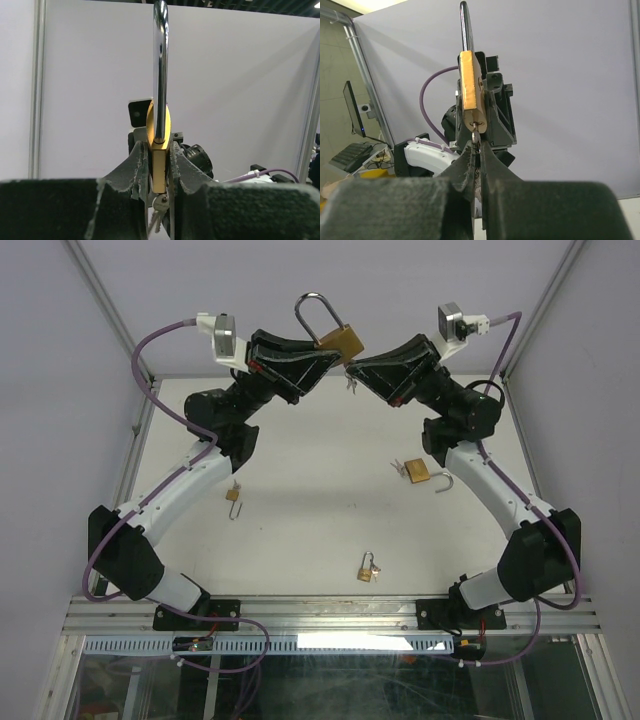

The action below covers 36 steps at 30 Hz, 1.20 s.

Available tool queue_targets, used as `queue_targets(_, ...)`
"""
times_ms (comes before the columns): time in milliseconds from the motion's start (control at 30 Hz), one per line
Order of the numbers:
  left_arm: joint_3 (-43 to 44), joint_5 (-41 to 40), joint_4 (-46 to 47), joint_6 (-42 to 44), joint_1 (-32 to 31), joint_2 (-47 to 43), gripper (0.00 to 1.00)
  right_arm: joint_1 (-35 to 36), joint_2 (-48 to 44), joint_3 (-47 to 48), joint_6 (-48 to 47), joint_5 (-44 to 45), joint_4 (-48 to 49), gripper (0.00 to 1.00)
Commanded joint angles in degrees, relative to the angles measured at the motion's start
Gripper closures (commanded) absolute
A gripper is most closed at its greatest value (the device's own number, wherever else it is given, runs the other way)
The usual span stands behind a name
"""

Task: Unlock with the key
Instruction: Unlock the lock.

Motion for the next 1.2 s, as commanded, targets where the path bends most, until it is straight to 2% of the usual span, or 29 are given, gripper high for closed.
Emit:
queue_targets(0, -0.95, 5.49, 2.15, 1.3, 0.11, -1.06, 1.0, 0.38, 0.29, 4.2, 5.91, -1.37, 5.97, 1.0)
queue_targets(200, -4.13, 6.41, 1.15, -0.7, 0.27, -1.54, 1.0, 0.36, 0.89, 5.4, 9.75, -2.16, 9.45, 1.0)
queue_targets(400, -5.3, 11.06, 2.85, -1.69, 0.48, -1.61, 1.0, 0.37, 4.79, 9.51, 23.85, -3.75, 19.19, 1.0)
queue_targets(467, -5.53, 12.45, 3.39, -1.38, 0.44, -1.51, 1.0, 0.35, 5.24, 9.7, 26.04, -3.78, 20.35, 1.0)
queue_targets(533, -5.95, 11.5, 2.86, -1.37, 0.5, -1.81, 1.0, 0.48, 3.68, 8.27, 23.21, -3.48, 17.79, 1.0)
queue_targets(633, -6.41, 6.81, 0.47, -1.36, 0.49, -2.67, 1.0, 0.44, -2.51, 2.59, 8.65, -0.32, 2.32, 0.99)
queue_targets(700, -6.2, 4.51, -0.02, -1.38, 0.54, -3.04, 1.0, 0.58, -7.69, -0.43, -2.83, 3.8, -9.25, 0.84)
queue_targets(733, -5.89, 3.98, 0.24, -1.34, 0.49, -3.0, 1.0, 0.73, -9.64, -1.66, -7.24, 5.68, -13.41, 0.8)
queue_targets(800, -4.98, 2.81, 0.85, -1.96, 0.43, -2.8, 1.0, 0.87, -12.1, -3.35, -12.03, 8.61, -16.83, 0.69)
queue_targets(967, -1.89, 0.61, 2.92, -3.54, 0.33, -1.95, 1.0, 0.95, -9.57, -2.1, -11.32, 5.2, -12.54, 0.44)
queue_targets(1033, -0.31, 0.35, 4.04, -4.22, 0.27, -1.44, 1.0, 0.93, -8.57, -2.14, -10.09, 4.35, -10.42, 0.19)
queue_targets(1067, 0.25, 0.34, 4.48, -4.5, 0.23, -1.21, 1.0, 0.97, -8.3, -2.37, -9.87, 4.5, -9.58, 0.13)
queue_targets(1167, 0.99, 0.15, 4.65, -4.8, 0.05, -0.81, 1.0, 1.35, -7.8, -2.22, -10.79, 4.74, -7.62, 0.15)
